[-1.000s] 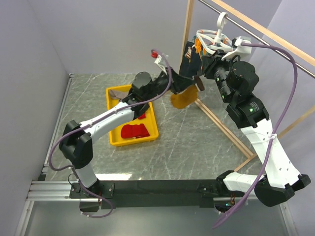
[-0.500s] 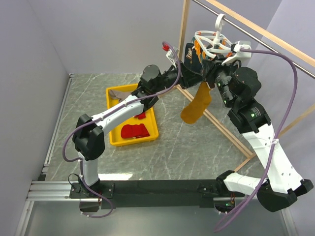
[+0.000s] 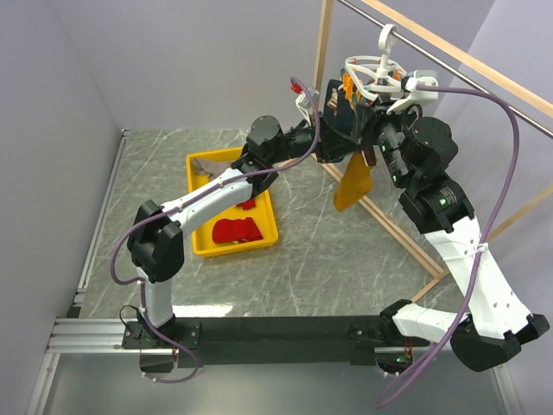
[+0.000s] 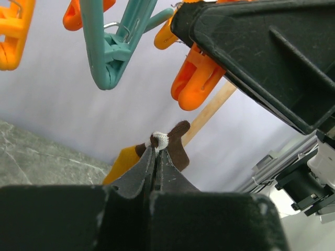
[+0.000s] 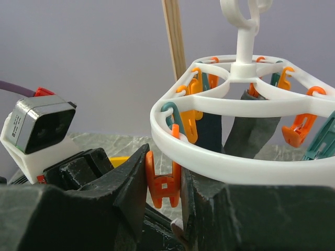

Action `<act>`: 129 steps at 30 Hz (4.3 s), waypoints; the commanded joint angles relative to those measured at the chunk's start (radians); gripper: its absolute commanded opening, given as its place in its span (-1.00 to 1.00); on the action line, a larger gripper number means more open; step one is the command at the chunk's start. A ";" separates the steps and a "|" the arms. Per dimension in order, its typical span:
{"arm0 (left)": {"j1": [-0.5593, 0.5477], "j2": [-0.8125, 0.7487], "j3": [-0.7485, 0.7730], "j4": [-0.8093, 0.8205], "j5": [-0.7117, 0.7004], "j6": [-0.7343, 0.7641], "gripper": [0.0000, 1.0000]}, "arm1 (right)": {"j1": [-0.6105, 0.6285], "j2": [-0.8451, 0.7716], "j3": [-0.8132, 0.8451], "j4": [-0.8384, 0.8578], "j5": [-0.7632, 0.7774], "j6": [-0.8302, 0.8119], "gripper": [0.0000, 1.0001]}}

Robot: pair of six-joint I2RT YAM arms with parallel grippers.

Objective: Clip the socks to the hanger
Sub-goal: Clamp the sock onto the hanger.

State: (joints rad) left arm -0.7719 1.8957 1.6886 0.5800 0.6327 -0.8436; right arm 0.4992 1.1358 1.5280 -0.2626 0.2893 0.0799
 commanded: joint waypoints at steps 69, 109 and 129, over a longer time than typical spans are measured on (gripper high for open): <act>0.028 0.031 0.172 -0.006 0.081 0.041 -0.99 | -0.005 -0.027 0.001 -0.020 -0.084 -0.138 -0.95; 0.069 -0.001 0.158 0.122 0.217 -0.006 -0.99 | -0.004 -0.004 0.047 -0.056 -0.133 -0.137 -0.96; 0.075 0.000 0.160 0.038 0.131 0.008 -0.99 | -0.004 0.004 0.144 -0.157 -0.144 -0.050 0.18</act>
State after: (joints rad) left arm -0.6968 1.9377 1.8256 0.6216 0.8059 -0.8532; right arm 0.4946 1.1416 1.5955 -0.3744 0.1623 -0.0174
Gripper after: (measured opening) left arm 0.015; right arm 0.579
